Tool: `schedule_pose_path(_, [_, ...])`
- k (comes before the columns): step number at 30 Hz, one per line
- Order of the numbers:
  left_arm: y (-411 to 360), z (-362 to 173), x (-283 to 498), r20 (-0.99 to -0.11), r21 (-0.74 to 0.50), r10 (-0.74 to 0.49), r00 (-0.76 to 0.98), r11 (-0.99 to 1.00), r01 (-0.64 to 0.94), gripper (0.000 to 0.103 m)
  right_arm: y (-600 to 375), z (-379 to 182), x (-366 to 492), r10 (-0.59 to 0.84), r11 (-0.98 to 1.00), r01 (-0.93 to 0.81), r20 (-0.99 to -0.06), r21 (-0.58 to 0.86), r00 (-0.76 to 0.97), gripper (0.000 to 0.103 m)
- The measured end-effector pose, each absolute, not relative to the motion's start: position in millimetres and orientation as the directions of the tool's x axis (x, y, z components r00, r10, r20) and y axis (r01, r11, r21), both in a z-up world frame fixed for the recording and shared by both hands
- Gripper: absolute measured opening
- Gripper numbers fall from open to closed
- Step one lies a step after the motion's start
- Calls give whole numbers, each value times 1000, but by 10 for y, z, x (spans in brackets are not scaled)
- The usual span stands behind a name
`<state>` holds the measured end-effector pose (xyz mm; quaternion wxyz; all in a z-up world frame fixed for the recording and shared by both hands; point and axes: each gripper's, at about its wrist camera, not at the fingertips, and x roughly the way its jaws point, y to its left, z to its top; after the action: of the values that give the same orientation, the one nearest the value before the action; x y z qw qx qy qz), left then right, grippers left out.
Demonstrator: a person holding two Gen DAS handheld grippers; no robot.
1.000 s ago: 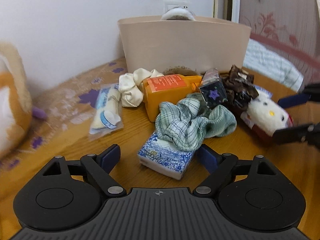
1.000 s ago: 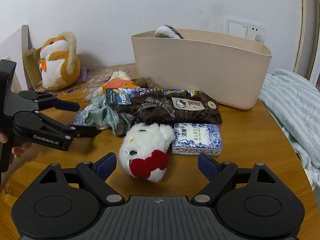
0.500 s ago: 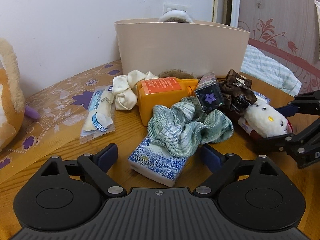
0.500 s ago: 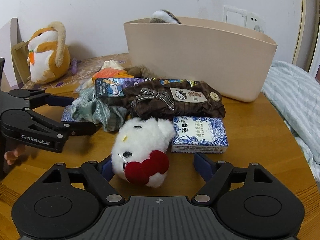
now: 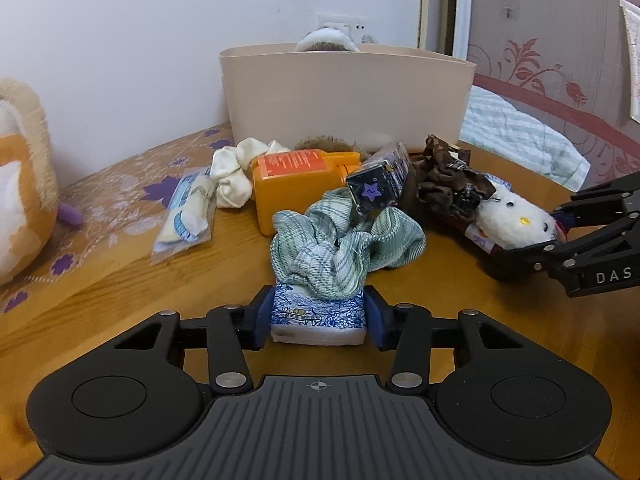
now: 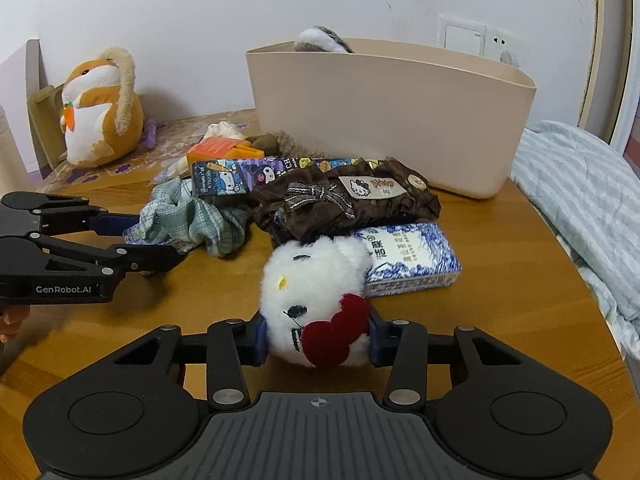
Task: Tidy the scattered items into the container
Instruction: 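Carry the tissue pack and plush over the beige container and open both tools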
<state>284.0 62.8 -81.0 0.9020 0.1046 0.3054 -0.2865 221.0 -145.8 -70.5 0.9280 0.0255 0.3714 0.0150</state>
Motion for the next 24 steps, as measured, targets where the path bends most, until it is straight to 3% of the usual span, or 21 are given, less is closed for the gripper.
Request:
schedule_pose_path(11, [702, -700, 2418, -608, 59, -415, 677, 827, 560, 47, -1576, -551, 1872, 97, 994, -36, -674, 103, 732, 39])
schedule_pose_path(24, [906, -214, 2046, -514, 73, -418, 749, 849, 523, 47, -1644, -210, 1537, 133, 989, -66, -601, 131, 788, 39])
